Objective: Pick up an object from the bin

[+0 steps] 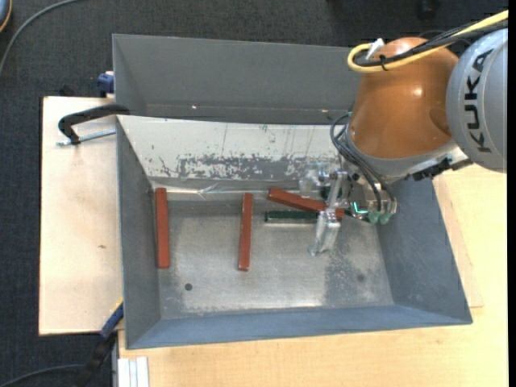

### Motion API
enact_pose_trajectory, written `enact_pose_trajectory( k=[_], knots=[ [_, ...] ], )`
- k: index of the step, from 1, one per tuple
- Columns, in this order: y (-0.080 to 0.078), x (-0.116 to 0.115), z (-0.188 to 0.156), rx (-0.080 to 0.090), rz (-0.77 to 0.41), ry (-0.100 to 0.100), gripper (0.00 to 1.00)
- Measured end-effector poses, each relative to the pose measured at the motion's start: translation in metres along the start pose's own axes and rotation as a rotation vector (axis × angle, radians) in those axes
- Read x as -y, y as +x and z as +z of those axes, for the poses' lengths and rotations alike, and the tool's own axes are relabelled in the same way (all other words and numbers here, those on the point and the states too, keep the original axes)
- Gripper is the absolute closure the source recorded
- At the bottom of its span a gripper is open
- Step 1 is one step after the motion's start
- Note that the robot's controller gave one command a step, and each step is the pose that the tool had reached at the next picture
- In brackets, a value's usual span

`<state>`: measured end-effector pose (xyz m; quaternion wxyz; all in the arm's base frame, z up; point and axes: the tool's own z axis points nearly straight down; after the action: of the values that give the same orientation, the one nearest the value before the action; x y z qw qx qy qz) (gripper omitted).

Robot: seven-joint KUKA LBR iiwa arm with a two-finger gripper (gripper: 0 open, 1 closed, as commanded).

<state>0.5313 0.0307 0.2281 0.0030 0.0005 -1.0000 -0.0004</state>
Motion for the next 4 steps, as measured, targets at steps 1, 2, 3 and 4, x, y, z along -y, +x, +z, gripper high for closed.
enact_pose_trajectory(
  k=[1,2,3,4],
  knots=[
    [-0.061,-0.030,0.104,0.005,-0.183,0.000,0.00],
    [-0.042,-0.004,0.157,0.007,-0.356,0.001,0.00],
    [-0.068,0.119,0.152,0.013,-0.475,0.006,0.00],
    [-0.071,0.090,0.156,0.011,-0.442,0.001,0.00]
  ],
)
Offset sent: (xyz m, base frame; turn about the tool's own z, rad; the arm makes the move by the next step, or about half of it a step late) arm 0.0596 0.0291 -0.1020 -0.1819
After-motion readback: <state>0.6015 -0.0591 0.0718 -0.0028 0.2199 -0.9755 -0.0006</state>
